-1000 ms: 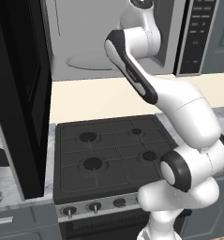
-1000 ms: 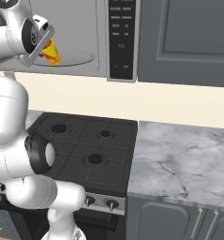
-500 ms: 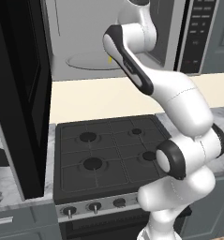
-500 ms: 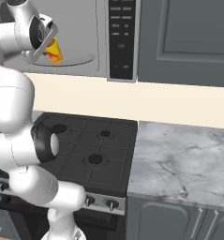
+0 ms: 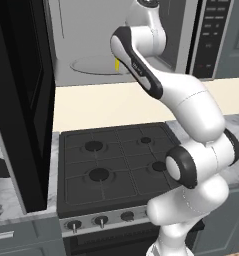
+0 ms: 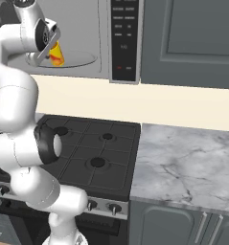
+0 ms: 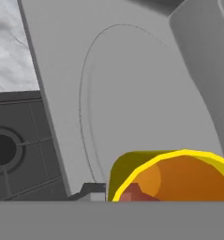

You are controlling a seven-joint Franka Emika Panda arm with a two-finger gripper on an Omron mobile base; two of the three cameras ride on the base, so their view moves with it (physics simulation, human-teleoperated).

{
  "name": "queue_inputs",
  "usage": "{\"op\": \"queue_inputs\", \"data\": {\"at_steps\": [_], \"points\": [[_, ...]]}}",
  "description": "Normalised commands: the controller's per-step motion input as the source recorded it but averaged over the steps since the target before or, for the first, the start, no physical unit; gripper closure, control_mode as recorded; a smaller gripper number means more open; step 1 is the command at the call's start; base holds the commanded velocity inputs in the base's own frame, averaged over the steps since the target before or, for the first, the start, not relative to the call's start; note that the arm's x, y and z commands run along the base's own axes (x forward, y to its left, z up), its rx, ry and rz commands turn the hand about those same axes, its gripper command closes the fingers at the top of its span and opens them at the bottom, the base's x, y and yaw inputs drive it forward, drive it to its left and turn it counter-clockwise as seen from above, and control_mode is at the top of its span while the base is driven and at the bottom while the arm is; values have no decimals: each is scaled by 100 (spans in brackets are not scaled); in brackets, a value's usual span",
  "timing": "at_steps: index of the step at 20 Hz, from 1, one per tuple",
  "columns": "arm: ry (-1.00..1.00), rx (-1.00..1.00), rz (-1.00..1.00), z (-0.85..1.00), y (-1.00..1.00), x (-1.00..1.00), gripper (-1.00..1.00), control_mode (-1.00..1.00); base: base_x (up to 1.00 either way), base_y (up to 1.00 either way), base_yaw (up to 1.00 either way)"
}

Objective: Place the microwavable item in the microwave. Then, close the microwave door and press the start button.

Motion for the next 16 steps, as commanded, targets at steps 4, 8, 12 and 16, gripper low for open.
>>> {"op": "queue_inputs", "data": {"at_steps": [4,8,12,16], "points": [[5,0,3,-33,0,28,100,-100,0,0,0],[2,0,2,-19,0,31,-100,-100,0,0,0],[0,0,1,-1,0,20,-100,-100,0,0,0],[-4,0,1,0,0,14,-100,-100,0,0,0]]}}
